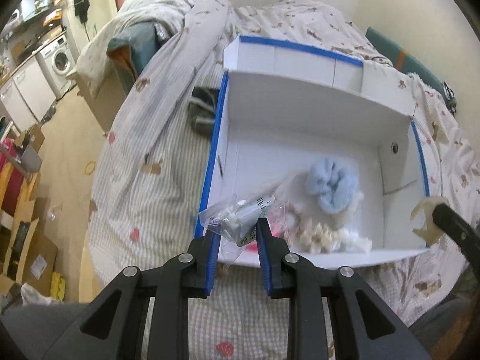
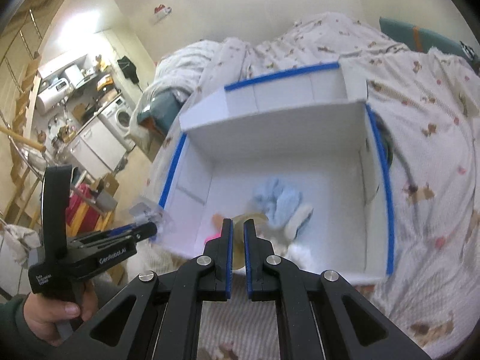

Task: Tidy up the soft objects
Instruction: 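Carry the clear plastic bag with the left gripper over the box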

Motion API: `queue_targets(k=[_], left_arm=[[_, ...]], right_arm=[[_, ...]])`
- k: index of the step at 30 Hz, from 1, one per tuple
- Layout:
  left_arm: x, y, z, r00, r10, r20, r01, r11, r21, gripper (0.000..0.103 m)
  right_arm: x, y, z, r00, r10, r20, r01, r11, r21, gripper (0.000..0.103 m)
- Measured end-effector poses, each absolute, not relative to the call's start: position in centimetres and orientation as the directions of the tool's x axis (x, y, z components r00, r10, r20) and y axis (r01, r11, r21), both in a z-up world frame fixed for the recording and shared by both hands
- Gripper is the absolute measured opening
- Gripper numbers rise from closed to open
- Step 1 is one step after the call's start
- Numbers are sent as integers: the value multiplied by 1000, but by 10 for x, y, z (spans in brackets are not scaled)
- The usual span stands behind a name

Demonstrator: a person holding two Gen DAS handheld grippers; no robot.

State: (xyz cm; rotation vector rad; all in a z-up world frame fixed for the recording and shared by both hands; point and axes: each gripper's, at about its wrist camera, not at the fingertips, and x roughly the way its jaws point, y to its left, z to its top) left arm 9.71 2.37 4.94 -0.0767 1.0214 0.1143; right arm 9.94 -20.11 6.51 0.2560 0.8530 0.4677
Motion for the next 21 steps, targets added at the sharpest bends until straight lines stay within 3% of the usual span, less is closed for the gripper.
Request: queue_targets(k=[7, 21], left_arm=[[122, 11, 57, 549, 65, -833, -91, 996, 18, 22], [160, -16, -1, 468, 43, -883, -12, 999, 42, 22]], right_arm=[[133, -206, 66, 597, 470, -650, -275, 881, 384, 8], [158, -203, 3, 523, 425, -739, -211, 904, 371, 8]])
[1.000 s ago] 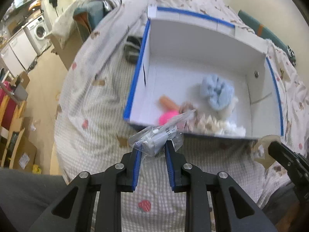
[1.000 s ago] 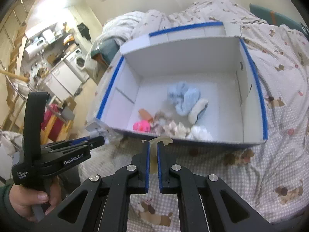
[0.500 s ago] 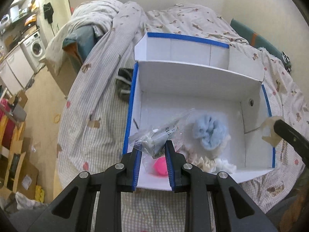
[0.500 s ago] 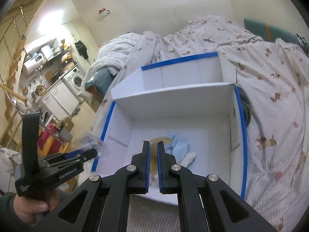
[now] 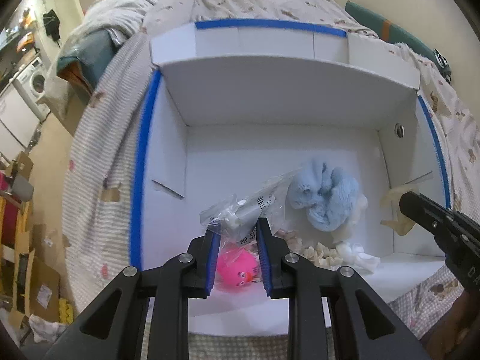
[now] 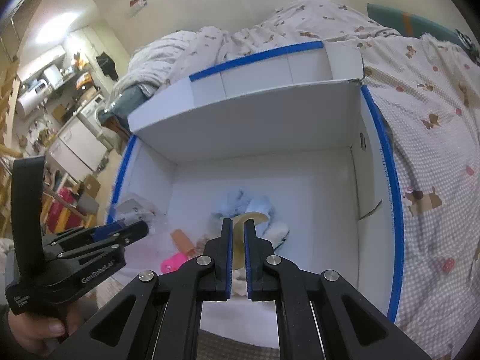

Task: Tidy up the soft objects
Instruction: 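Carry the clear plastic bag with the left gripper over the box, then open the left gripper to drop the plastic bag into the box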

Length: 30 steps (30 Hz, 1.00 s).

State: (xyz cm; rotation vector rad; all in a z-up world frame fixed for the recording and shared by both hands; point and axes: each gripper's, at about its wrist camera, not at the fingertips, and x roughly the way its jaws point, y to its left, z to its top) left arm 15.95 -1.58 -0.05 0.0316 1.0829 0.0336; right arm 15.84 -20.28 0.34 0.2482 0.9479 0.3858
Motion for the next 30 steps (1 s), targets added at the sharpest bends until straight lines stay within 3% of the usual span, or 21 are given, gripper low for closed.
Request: queue_targets(k=[13, 15, 17, 21, 23, 30], left_arm=[[164, -15, -18, 425, 39, -905, -24, 999, 32, 22], [164, -15, -19, 423, 42, -905, -28, 999, 33, 22], [163, -15, -20, 422, 44, -906, -29, 999, 35, 22], [162, -15, -21, 424, 49, -904, -28, 999, 41, 22], [162, -16, -22, 426, 52, -903, -27, 999, 44, 22], [162, -19, -24, 421, 55, -905, -7, 998, 58, 23]], right_arm=[[164, -201, -10, 505, 421, -754, -187, 906, 380, 10], [165, -203, -9, 503, 427, -751, -184, 903, 389, 14], [165, -203, -9, 504, 424, -753, -179, 904, 388, 31], [164, -204, -5, 523, 420, -742, -169, 904, 392, 52], [164, -205, -4, 535, 419, -734, -158, 903, 401, 70], [169, -211, -5, 531, 423, -734, -117, 895, 431, 87]])
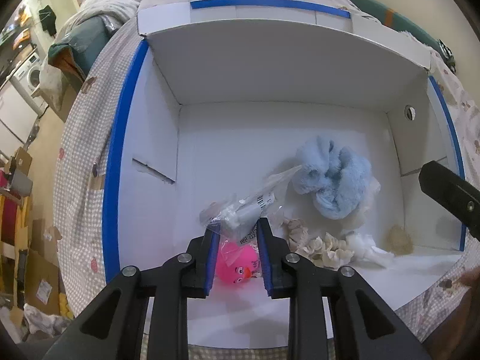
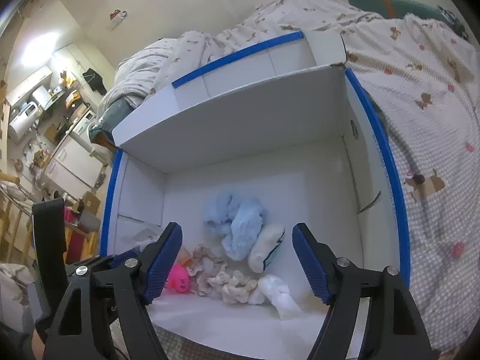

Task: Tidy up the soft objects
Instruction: 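Open the left gripper to drop the plastic bag into the box, then withdraw both tools up and away from the box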

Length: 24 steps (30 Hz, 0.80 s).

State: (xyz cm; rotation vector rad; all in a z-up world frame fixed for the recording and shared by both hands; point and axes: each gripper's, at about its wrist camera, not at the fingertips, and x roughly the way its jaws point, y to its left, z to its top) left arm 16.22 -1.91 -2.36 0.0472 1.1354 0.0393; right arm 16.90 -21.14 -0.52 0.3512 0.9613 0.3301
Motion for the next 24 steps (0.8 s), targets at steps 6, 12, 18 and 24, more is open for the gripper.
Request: queue_targets(k=[6, 12, 18, 24], left_arm=[[161, -25, -19, 445, 53, -894, 0, 998, 59, 62], [158, -25, -11, 478, 38, -878, 5, 999, 46, 62], [151, -20, 0, 504, 34, -863, -11, 999, 33, 62], [136, -13, 16, 534, 13, -846, -3, 1000, 14, 62]], right_arm=[[166, -212, 5, 590, 399, -701, -126, 904, 409, 103], [167, -216, 8, 613, 388, -688, -116, 906, 407, 103], [162, -220, 8, 624, 385, -680, -109, 905, 412, 103], [150, -218, 16, 647, 367, -668, -123, 915, 384, 103]])
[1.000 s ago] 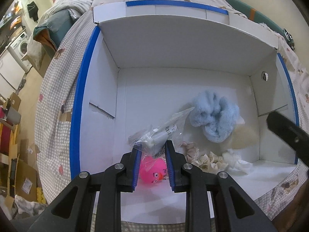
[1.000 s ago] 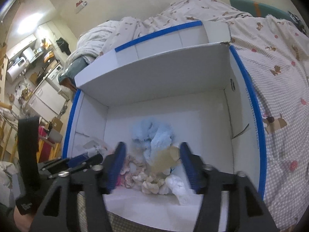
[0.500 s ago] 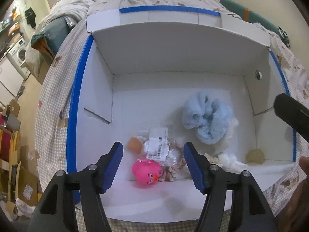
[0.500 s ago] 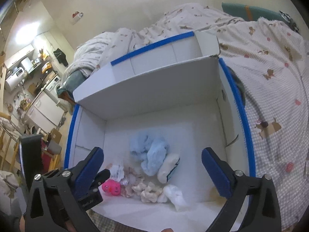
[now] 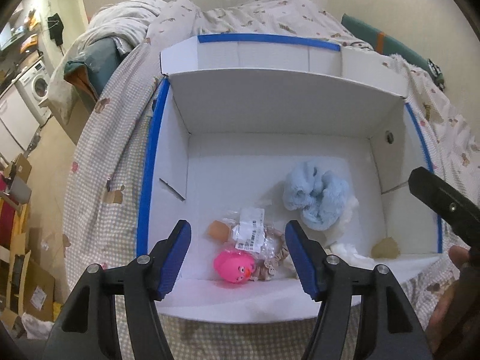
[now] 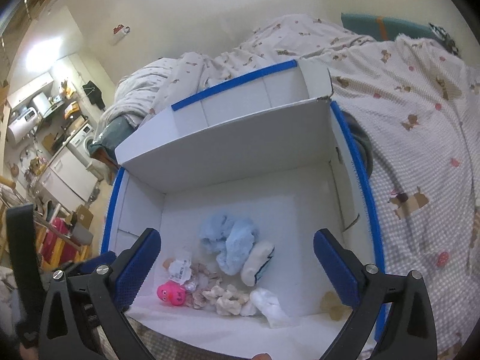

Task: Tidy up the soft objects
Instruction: 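Withdraw both tools up and away from the box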

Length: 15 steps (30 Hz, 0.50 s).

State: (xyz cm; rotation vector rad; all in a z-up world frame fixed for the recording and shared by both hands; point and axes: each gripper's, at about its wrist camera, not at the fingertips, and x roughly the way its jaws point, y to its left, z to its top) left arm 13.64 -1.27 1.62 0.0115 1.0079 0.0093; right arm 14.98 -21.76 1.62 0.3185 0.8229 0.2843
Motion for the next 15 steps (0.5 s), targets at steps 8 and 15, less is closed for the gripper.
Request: queue_targets(k=[8, 15], left_arm=[[100, -8, 34, 577, 34, -816, 23, 998, 58, 62], [66, 11, 42, 599, 80, -797, -50, 997, 63, 62]], right_arm=[[116, -209, 37, 676, 385, -628, -190, 915, 356, 103], [83, -205, 34, 663, 349, -662, -171, 932, 320, 103]])
